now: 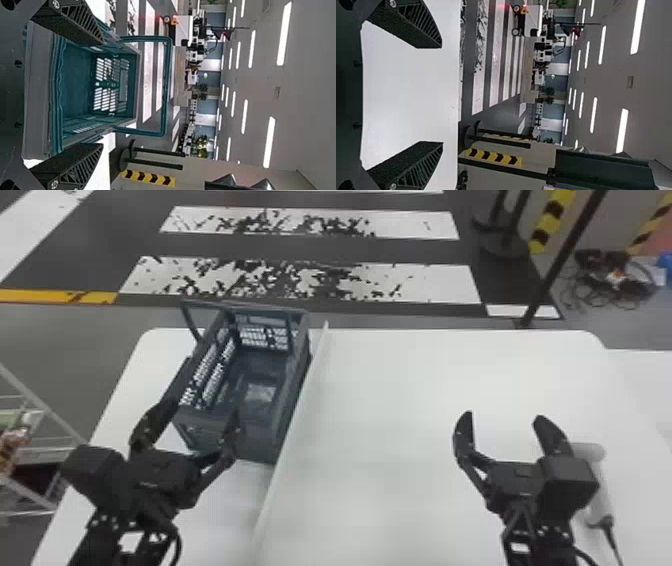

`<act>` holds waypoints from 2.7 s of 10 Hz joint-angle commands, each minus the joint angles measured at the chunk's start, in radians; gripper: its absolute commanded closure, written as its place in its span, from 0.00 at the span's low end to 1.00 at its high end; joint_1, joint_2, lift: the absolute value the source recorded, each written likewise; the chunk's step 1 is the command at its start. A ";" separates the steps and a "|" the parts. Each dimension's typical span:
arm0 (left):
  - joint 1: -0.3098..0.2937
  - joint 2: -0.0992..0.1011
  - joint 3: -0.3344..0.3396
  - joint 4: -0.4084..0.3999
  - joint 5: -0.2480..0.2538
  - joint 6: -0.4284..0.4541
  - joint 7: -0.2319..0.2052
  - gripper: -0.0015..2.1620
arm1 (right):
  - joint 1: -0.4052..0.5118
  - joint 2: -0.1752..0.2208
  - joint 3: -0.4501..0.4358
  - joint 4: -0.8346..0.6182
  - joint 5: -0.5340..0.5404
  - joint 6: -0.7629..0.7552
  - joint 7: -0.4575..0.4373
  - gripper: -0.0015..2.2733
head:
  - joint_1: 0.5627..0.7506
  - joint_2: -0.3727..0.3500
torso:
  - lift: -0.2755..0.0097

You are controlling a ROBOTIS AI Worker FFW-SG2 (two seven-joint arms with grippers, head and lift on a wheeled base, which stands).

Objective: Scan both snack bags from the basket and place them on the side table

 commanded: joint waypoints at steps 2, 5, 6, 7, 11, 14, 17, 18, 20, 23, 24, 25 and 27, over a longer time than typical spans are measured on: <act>0.011 -0.008 -0.006 -0.014 -0.012 0.000 -0.002 0.04 | 0.006 0.001 0.006 -0.006 -0.006 -0.017 0.000 0.03 | 0.70 0.52 | 0.70; 0.029 -0.014 -0.005 -0.037 -0.015 0.018 -0.008 0.04 | 0.015 0.001 0.018 -0.008 -0.008 -0.026 0.000 0.03 | 0.70 0.52 | 0.70; 0.034 -0.014 0.000 -0.042 -0.015 0.025 -0.008 0.04 | 0.023 0.001 0.023 -0.013 -0.006 -0.026 0.000 0.03 | 0.70 0.52 | 0.70; 0.039 -0.014 0.002 -0.045 -0.015 0.031 -0.006 0.04 | 0.026 0.001 0.026 -0.014 -0.006 -0.026 0.000 0.03 | 0.70 0.52 | 0.70; 0.042 -0.017 0.000 -0.049 -0.015 0.040 -0.008 0.04 | 0.038 0.001 0.032 -0.016 0.000 -0.026 0.000 0.03 | 0.70 0.54 | 0.70; 0.045 -0.019 0.000 -0.052 -0.015 0.040 -0.009 0.04 | 0.043 0.001 0.044 -0.023 0.003 -0.029 0.000 0.03 | 0.70 0.54 | 0.70; 0.055 -0.022 0.000 -0.062 -0.015 0.040 -0.014 0.04 | 0.044 0.001 0.046 -0.025 0.003 -0.035 0.000 0.03 | 0.70 0.55 | 0.70; 0.055 -0.023 0.000 -0.062 -0.015 0.040 -0.015 0.04 | 0.044 0.001 0.047 -0.023 0.003 -0.035 0.000 0.03 | 0.70 0.55 | 0.70; 0.055 -0.026 0.000 -0.062 -0.017 0.040 -0.015 0.04 | 0.044 0.001 0.049 -0.023 0.003 -0.035 -0.002 0.03 | 0.70 0.55 | 0.70; 0.054 -0.031 -0.002 -0.062 -0.026 0.040 -0.015 0.04 | 0.038 0.001 0.052 -0.022 0.003 -0.035 -0.005 0.03 | 0.70 0.55 | 0.70; 0.054 -0.034 -0.002 -0.060 -0.026 0.040 -0.015 0.04 | 0.035 0.001 0.052 -0.020 0.003 -0.035 -0.005 0.03 | 0.70 0.55 | 0.70; 0.054 -0.035 -0.002 -0.062 -0.028 0.040 -0.015 0.04 | 0.035 0.001 0.052 -0.020 0.003 -0.035 -0.006 0.03 | 0.70 0.55 | 0.70; 0.052 -0.040 -0.003 -0.058 -0.035 0.043 -0.015 0.04 | 0.034 0.001 0.052 -0.019 0.003 -0.035 -0.014 0.03 | 0.70 0.55 | 0.70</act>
